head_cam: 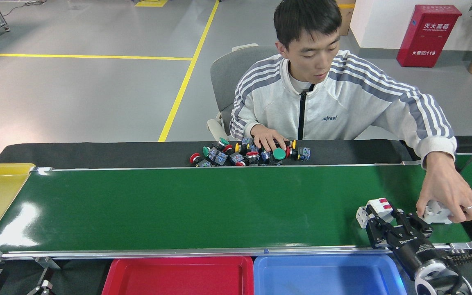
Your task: Pick switch part from conveyor to tray
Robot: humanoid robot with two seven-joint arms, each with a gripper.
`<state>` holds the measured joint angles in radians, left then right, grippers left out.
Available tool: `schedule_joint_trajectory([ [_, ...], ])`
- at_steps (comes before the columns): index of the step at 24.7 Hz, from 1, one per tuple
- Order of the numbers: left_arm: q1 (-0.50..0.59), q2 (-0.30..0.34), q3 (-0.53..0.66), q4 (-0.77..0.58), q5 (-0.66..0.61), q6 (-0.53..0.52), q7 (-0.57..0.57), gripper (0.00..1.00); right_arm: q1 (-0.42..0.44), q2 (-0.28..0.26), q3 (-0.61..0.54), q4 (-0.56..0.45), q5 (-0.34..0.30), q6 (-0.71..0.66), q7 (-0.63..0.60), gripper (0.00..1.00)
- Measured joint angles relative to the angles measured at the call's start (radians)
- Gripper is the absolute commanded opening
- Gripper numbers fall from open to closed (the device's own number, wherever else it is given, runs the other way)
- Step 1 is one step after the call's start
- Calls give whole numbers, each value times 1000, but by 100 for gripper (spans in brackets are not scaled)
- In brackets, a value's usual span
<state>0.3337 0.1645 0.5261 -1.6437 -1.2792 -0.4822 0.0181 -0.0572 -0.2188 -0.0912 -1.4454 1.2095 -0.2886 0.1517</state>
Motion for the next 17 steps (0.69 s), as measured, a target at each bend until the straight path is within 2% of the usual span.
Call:
schedule_joint_trajectory([
  [6, 0, 0, 0, 1, 0, 0, 0, 100, 0, 1, 9, -33, 1, -52, 0, 2],
  [10, 0, 0, 0, 2, 0, -1, 0, 100, 16, 3, 10, -94, 0, -70, -4, 3],
  [13, 0, 0, 0, 2, 0, -2, 0, 100, 105, 3, -7, -181, -24, -124, -39, 6],
  [16, -1, 0, 0, 2, 0, -2, 0, 100, 200, 3, -55, -258, -85, -210, -65, 12],
  [17, -1, 0, 0, 2, 0, -2, 0, 100, 230, 3, -71, -274, -103, -259, -69, 24],
])
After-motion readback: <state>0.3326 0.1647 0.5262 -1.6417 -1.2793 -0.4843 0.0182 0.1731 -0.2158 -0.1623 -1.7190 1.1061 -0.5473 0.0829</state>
